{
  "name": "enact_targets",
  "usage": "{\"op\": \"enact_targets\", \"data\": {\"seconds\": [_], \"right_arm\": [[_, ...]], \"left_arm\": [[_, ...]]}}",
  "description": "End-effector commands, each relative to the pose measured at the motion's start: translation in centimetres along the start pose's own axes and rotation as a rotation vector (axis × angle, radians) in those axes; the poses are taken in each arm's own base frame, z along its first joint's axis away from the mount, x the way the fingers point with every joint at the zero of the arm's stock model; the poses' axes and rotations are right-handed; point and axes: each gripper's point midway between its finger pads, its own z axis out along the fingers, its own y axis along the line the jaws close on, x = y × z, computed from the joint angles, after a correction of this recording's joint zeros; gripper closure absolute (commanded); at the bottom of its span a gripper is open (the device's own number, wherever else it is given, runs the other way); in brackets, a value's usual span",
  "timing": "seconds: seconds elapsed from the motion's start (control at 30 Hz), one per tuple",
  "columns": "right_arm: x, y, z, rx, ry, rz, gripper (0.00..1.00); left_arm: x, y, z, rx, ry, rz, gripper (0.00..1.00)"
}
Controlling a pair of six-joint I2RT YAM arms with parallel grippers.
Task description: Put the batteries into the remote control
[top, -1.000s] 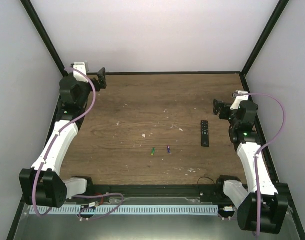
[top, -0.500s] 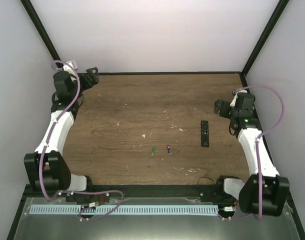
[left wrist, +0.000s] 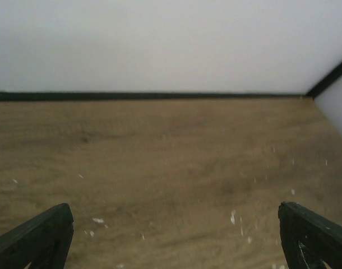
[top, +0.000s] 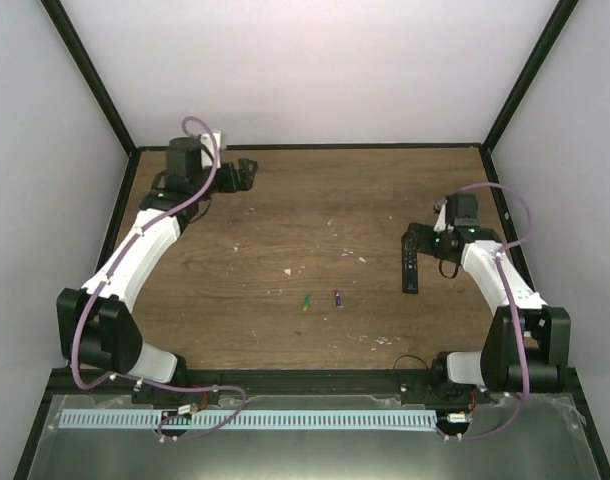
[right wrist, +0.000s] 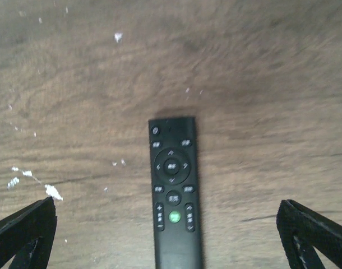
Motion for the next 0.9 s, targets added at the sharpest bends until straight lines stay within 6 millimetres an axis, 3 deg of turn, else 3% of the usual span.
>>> {"op": "enact_targets", "data": {"seconds": [0.0,0.3,0.57,0.73,0.87], "right_arm": [[2.2,1.6,1.4,-0.009,0.091,-0.006,0.0],[5.8,2.2,5.2,0.035,0.249,-0.031,0.05],[7.8,1.9,6.4,0.077,0.313,-0.035,0.07],[9.2,1.6,7.1,0.078,0.356,-0.014,0.17],[10.2,1.6,7.6,0.073,0.382,-0.01,0.36]], "left_arm": [[3.4,-1.9,1.2,0.046,0.169,0.081,0.0],[5.2,-2.8,2.9,0.006,0.274,0.119,0.0],[6.3,-2.7,3.1,0.007,0.302,0.128,0.0],[6.1,-3.0,3.1,0.021,0.294,0.134,0.0],[6.1,-3.1,3.2,0.026,0.294,0.13,0.0]]}}
